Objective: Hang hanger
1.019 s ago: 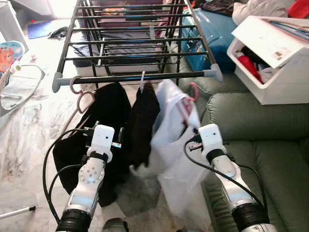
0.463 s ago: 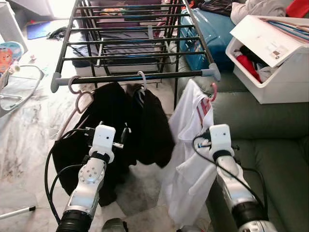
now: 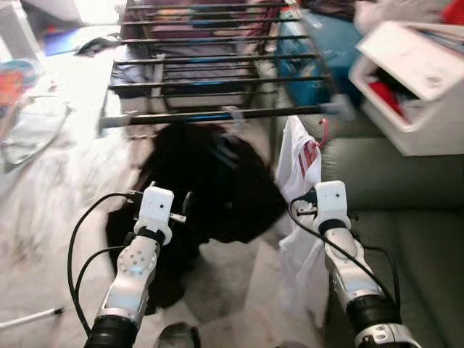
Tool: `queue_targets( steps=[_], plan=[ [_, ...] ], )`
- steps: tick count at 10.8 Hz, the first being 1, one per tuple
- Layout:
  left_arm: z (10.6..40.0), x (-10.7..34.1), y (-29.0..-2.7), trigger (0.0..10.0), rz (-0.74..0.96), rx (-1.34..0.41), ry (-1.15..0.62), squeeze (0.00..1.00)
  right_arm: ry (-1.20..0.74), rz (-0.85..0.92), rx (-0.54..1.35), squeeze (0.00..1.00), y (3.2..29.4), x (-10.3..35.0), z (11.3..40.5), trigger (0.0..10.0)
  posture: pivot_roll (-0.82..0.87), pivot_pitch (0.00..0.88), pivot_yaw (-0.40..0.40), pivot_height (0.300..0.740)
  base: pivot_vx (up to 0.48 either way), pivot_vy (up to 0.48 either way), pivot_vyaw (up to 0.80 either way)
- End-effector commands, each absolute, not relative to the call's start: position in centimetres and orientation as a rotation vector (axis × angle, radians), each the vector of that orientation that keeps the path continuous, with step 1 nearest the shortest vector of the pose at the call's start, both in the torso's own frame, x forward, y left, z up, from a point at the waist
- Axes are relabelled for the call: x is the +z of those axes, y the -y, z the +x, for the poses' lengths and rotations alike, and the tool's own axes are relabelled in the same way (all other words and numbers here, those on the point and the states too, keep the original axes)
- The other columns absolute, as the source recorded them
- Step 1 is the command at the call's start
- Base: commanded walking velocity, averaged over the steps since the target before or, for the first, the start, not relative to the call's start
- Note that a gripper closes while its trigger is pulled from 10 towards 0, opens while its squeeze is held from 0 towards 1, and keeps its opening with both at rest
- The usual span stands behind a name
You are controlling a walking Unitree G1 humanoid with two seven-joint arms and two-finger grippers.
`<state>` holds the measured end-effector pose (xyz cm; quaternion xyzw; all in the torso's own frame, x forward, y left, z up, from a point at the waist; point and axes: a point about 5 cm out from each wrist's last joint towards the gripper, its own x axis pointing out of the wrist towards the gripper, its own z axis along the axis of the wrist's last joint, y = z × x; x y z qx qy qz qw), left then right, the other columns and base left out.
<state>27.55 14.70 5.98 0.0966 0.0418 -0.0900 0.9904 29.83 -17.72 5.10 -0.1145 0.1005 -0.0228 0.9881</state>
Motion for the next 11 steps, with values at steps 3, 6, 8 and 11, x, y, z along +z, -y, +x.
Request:
queue_targets(
  steps=[3, 6, 8, 11],
  plan=[
    [27.53, 6.27, -14.43, 10.0, 0.222, -0.212, -0.065, 0.00, -0.120, -0.226, -0.063, 0.00, 17.53, 6.56, 30.64, 10.0, -0.03, 0.000, -0.002, 0.740, 0.419, 0.096, 0.00],
    [27.38, 6.32, -14.02, 10.0, 0.206, -0.228, -0.061, 0.00, -0.110, -0.235, -0.086, 0.00, 17.69, 6.77, 30.84, 10.0, -0.03, 0.000, -0.002, 0.740, 0.131, 0.000, 0.00],
    [27.25, 6.21, -13.82, 10.0, 0.202, -0.237, -0.066, 0.00, -0.115, -0.239, -0.085, 0.00, 17.76, 6.65, 30.82, 10.0, -0.03, 0.000, -0.002, 0.740, 0.000, 0.000, 0.00],
    [27.17, 6.20, -13.80, 10.0, 0.201, -0.239, -0.068, 0.00, -0.133, -0.235, -0.055, 0.00, 17.66, 6.43, 30.92, 10.0, -0.03, 0.000, -0.003, 0.740, 0.000, 0.000, 0.00]
  ],
)
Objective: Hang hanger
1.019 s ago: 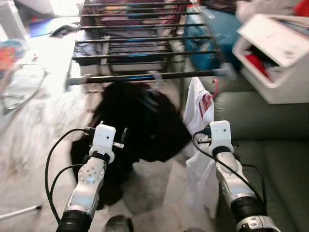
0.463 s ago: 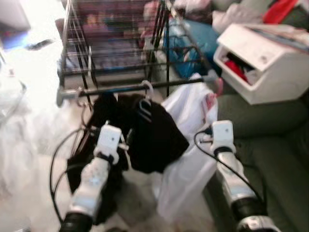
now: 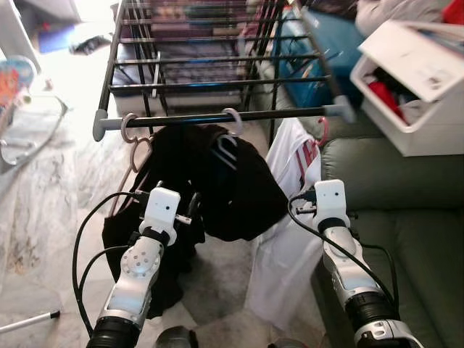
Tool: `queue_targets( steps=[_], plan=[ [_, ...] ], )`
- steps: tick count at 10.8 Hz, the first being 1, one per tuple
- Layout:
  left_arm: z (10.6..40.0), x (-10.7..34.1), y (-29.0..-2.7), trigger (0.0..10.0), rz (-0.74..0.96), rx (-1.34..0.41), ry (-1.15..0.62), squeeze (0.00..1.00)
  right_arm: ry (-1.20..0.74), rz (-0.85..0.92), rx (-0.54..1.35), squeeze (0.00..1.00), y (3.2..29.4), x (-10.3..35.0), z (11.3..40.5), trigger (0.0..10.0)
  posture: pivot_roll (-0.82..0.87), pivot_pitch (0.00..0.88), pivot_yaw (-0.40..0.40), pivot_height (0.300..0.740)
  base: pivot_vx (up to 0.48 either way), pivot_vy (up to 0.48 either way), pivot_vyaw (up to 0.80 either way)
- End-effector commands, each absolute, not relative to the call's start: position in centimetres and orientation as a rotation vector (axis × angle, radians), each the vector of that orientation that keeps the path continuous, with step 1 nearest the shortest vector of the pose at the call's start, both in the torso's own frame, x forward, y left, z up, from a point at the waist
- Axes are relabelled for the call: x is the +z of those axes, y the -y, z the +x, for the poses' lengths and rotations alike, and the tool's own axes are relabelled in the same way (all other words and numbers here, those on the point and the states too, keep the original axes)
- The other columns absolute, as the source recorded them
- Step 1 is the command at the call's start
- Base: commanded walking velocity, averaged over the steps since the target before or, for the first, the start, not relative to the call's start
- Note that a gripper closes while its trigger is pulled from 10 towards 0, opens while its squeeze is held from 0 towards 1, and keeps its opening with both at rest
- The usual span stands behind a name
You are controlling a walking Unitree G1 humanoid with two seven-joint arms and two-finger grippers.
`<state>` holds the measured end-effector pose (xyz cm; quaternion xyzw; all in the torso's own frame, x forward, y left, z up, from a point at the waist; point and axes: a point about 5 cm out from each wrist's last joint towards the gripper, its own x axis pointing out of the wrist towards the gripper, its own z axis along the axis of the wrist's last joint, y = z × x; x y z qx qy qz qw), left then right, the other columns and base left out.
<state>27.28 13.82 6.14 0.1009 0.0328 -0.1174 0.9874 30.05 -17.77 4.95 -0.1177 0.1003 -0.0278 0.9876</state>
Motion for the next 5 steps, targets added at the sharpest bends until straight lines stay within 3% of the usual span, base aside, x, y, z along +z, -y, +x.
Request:
queue_targets(
  steps=[1, 5],
  plan=[
    [27.1, 6.2, -13.9, 10.0, 0.202, -0.237, -0.069, 0.00, -0.120, -0.238, -0.047, 0.00, 17.7, 6.7, 31.2, 10.0, -0.03, 0.000, -0.001, 0.740, 0.000, 0.000, 0.00],
    [25.9, 6.2, -14.8, 10.0, 0.217, -0.238, -0.084, 0.00, -0.078, -0.235, -0.022, 0.00, 17.3, 8.5, 33.4, 10.0, 0.01, 0.015, 0.011, 0.740, 0.000, 0.000, 0.00]
  ],
)
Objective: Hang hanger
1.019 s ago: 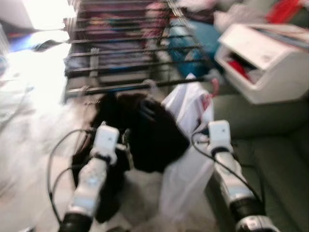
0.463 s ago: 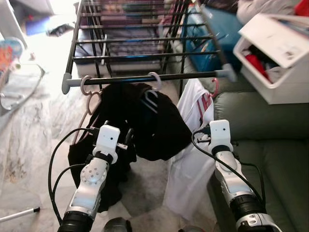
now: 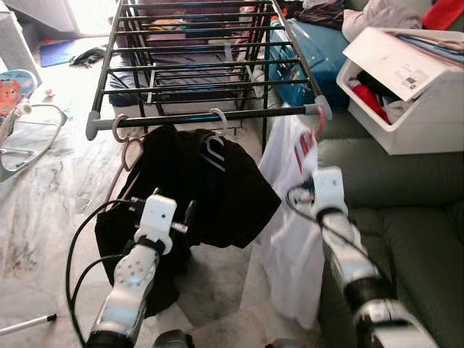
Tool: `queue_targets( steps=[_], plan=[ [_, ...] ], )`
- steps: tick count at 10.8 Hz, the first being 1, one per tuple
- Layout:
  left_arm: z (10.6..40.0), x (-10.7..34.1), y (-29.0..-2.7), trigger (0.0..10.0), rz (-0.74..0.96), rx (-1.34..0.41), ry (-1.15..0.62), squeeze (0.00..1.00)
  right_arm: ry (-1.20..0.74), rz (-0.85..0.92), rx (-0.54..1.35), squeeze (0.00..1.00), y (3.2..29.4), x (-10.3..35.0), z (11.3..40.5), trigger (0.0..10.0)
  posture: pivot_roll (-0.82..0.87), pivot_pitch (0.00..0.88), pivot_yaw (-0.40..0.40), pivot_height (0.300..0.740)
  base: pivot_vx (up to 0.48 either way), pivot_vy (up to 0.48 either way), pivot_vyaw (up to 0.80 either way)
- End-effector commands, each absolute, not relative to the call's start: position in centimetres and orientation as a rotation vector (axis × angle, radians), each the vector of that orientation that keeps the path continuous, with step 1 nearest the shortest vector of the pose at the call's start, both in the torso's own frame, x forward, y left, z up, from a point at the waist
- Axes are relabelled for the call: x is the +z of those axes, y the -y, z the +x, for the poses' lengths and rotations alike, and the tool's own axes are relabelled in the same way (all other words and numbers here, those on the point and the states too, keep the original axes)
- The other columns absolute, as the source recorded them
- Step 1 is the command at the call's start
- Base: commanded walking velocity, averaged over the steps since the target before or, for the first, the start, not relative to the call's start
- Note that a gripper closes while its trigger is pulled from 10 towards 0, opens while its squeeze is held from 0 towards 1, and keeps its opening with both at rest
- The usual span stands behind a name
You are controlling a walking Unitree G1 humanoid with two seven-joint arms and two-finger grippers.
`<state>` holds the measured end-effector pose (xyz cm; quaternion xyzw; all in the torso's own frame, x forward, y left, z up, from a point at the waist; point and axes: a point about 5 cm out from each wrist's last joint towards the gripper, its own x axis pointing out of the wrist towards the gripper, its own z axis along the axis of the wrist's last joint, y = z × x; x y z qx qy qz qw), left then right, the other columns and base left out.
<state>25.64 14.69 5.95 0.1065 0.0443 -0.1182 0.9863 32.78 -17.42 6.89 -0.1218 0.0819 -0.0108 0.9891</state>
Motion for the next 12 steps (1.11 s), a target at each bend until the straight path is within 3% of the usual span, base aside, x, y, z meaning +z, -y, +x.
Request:
queue_targets(
  steps=[1, 7, 10, 12],
  plan=[
    [25.4, 6.4, -15.1, 10.0, 0.217, -0.236, -0.086, 0.00, -0.077, -0.238, -0.007, 0.00, 17.2, 9.0, 34.1, 10.0, 0.03, 0.035, 0.012, 0.740, 0.000, 0.000, 0.00],
    [23.0, 7.0, -17.0, 10.0, 0.257, -0.231, -0.130, 0.00, -0.181, -0.210, 0.019, 0.00, 16.5, 10.5, 37.2, 10.0, 0.11, 0.115, 0.037, 0.740, 0.000, 0.000, 0.00],
    [22.2, 7.4, -17.8, 10.0, 0.276, -0.229, -0.157, 0.00, -0.397, -0.130, 0.000, 0.00, 16.7, 8.0, 36.7, 10.0, 0.14, 0.119, 0.049, 0.740, 0.000, 0.000, 0.00],
    [22.3, 7.7, -17.9, 10.0, 0.293, -0.231, -0.160, 0.00, -0.433, -0.095, 0.006, 0.00, 16.5, 7.0, 36.1, 10.0, 0.15, 0.108, 0.050, 0.740, 0.000, 0.000, 0.00]
  ],
)
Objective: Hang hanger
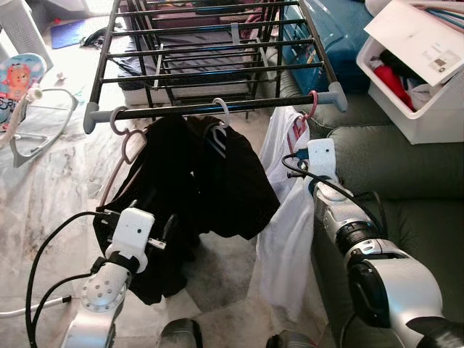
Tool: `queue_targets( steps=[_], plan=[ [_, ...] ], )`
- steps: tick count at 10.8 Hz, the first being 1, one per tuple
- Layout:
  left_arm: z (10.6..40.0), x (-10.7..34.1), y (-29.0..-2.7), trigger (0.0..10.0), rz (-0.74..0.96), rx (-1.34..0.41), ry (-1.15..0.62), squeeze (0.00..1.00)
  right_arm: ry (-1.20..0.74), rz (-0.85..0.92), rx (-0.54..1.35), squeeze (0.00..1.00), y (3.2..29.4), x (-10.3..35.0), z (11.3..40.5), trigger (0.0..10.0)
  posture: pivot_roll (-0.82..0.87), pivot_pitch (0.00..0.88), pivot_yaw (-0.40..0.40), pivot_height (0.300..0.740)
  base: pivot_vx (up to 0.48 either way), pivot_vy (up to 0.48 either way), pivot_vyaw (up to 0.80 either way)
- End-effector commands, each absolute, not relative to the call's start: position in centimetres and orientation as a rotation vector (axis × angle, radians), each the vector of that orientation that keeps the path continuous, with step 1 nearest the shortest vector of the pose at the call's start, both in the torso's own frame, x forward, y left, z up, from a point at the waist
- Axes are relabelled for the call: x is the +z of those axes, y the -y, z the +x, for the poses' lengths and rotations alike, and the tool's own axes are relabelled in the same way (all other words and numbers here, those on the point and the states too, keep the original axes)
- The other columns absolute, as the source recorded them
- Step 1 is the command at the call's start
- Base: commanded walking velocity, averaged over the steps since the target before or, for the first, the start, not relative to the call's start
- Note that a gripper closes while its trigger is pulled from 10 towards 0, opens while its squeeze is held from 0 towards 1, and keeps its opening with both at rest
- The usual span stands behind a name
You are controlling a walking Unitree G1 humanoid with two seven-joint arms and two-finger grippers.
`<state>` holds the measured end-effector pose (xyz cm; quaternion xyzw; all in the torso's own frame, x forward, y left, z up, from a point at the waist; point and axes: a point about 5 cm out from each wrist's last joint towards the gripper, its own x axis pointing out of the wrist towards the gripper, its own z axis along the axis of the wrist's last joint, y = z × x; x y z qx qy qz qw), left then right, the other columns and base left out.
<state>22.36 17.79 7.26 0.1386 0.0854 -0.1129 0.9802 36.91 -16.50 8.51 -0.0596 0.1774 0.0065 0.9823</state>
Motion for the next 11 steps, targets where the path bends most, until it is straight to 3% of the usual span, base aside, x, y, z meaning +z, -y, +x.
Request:
queue_targets(
  steps=[1, 2, 3, 5, 11],
  plan=[
    [22.6, 7.9, -18.2, 10.0, 0.298, -0.221, -0.162, 0.00, -0.445, -0.092, 0.018, 0.00, 16.2, 6.5, 35.8, 10.0, 0.16, 0.107, 0.051, 0.740, 0.000, 0.000, 0.00],
    [22.8, 8.0, -18.3, 10.0, 0.300, -0.218, -0.161, 0.00, -0.443, -0.068, 0.024, 0.00, 16.0, 6.5, 35.8, 10.0, 0.15, 0.106, 0.054, 0.740, 0.000, 0.000, 0.00],
    [22.9, 7.9, -18.2, 10.0, 0.301, -0.219, -0.163, 0.00, -0.422, -0.090, 0.025, 1.00, 16.1, 6.7, 35.9, 10.0, 0.15, 0.101, 0.056, 0.740, 0.000, 0.000, 0.00],
    [23.2, 7.4, -17.9, 10.0, 0.314, -0.232, -0.183, 0.00, -0.375, -0.260, 0.060, 1.00, 15.8, 7.1, 36.1, 10.0, 0.12, 0.081, 0.053, 0.740, 0.000, 0.000, 0.00],
    [26.5, 7.4, -15.8, 10.0, 0.273, -0.273, -0.132, 0.00, -0.230, -0.320, -0.064, 1.00, 18.3, 8.9, 36.4, 10.0, 0.05, 0.000, 0.018, 0.740, 0.000, 0.000, 0.00]
  ],
)
